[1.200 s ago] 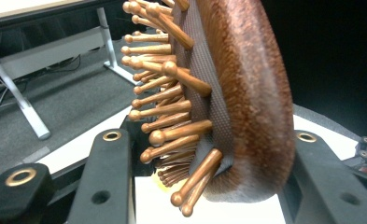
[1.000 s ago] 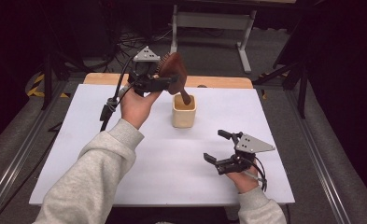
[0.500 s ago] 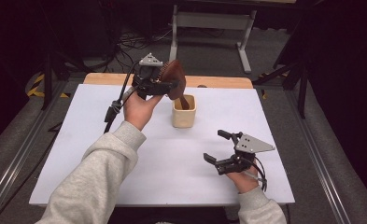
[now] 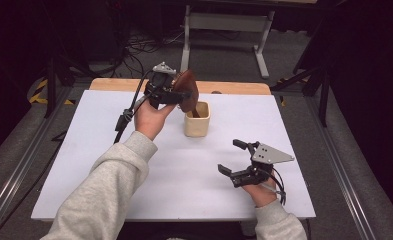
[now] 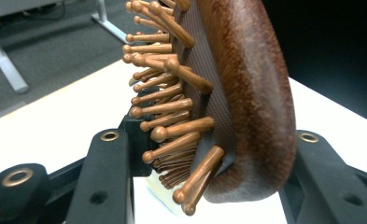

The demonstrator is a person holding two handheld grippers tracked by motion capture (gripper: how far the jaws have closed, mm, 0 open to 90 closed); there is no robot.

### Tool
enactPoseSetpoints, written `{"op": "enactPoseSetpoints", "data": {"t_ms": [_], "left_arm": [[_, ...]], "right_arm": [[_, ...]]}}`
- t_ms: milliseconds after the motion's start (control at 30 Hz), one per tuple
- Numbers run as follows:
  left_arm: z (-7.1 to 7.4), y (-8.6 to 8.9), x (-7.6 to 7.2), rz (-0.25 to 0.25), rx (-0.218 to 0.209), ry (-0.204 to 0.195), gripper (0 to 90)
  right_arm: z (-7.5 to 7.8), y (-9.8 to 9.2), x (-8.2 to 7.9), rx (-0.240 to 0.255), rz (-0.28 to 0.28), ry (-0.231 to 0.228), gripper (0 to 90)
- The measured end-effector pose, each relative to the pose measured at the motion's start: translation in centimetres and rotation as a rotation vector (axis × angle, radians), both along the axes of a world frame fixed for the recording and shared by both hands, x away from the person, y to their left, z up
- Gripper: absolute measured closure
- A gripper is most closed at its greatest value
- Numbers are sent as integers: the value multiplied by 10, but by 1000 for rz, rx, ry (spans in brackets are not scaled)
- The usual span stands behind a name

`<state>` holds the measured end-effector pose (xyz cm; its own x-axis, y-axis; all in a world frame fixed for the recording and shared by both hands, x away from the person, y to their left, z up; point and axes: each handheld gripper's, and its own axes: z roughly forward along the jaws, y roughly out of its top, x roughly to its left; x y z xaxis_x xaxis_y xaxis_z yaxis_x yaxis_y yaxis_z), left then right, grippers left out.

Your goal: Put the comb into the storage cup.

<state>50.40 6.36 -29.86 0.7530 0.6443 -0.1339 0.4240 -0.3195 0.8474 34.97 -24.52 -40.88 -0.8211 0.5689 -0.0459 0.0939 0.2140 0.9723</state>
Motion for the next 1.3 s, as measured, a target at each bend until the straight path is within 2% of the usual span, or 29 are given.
{"op": "enactPoseSetpoints", "data": {"t_ms": [200, 400, 467, 900, 967, 1033, 1067, 1133, 1200, 1233, 1267, 1300], "left_arm": [[-4, -2, 1, -4, 24, 28, 528], [-8, -2, 1, 1, 47, 34, 517], [-9, -2, 1, -2, 69, 28, 512], [-13, 2, 0, 1, 74, 39, 466], [-13, 2, 0, 10, 89, 30, 425], [-12, 4, 0, 16, 94, 17, 343], [-11, 7, -2, 36, 99, -3, 293], [-11, 11, -2, 40, 97, -9, 218], [-10, 14, -3, 73, 128, -25, 154], [-10, 14, -3, 73, 128, -25, 90], [-9, 19, -4, 98, 144, -44, 49], [-8, 22, -6, 103, 142, -51, 30]], "right_arm": [[0, 0, 0, 0, 7, 2, 30], [0, 1, 0, 3, 12, 4, 31], [0, 1, 1, 3, 12, 4, 31], [0, 2, 1, 8, 19, 4, 33], [0, 1, 0, 9, 19, 2, 33], [1, 1, 0, 13, 18, -4, 35], [1, 1, -1, 15, 15, -11, 36], [2, 0, -1, 21, 12, -16, 36], [2, 0, -1, 21, 11, -17, 36], [2, 0, -1, 20, 11, -17, 36], [2, 0, -1, 20, 11, -16, 36], [2, 0, -2, 20, 10, -17, 36]]}}
